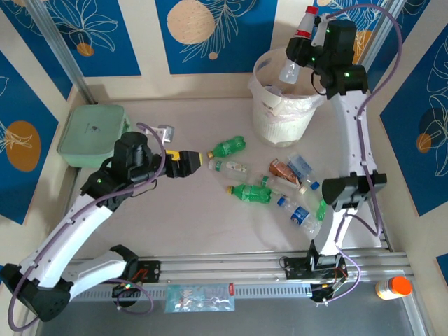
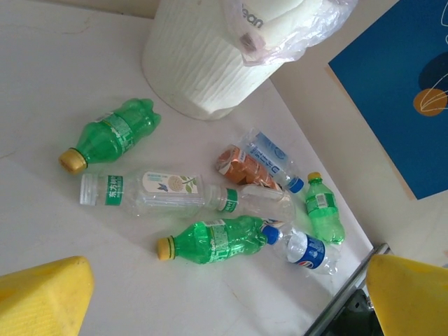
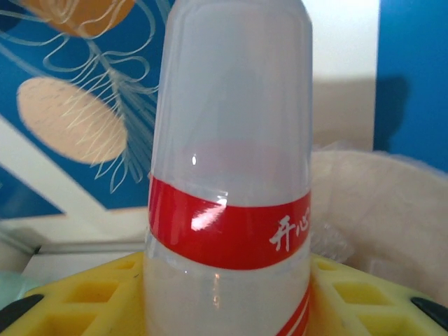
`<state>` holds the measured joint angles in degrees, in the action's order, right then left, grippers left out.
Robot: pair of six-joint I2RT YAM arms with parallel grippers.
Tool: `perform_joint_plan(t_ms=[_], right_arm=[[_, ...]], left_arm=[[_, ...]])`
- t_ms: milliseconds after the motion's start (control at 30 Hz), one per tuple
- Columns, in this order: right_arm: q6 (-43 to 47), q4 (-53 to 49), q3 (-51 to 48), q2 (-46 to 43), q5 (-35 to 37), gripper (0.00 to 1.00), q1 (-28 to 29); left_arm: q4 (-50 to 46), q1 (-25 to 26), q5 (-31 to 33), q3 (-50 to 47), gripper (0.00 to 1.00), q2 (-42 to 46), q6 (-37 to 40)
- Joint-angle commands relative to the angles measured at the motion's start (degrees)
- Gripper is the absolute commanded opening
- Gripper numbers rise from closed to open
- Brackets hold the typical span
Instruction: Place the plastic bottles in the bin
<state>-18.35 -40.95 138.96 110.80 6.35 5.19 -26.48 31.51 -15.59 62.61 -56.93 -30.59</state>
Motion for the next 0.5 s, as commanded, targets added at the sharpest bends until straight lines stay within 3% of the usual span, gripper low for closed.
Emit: perform_joint_plan(t_ms=[0,167,467], right_arm=[[-0.83,-3.18,5.87,5.30,2.22,0.49,-0.43],[-1.33,-3.86,6.32,9.72,2.30,0.50,-0.49],[-1.52,-0.10,-3.95,10.46,-0.01,0.53,1.06]], left_arm=[[1.94,-0.57,-2.89,0.51,0.99,-1.14,-1.14],[1.82,-0.57,-3.57,1.29,0.99,-2.84,-1.23],[2.04,-0.57,-3.66,2.16,0.99,-5.29,-0.70]])
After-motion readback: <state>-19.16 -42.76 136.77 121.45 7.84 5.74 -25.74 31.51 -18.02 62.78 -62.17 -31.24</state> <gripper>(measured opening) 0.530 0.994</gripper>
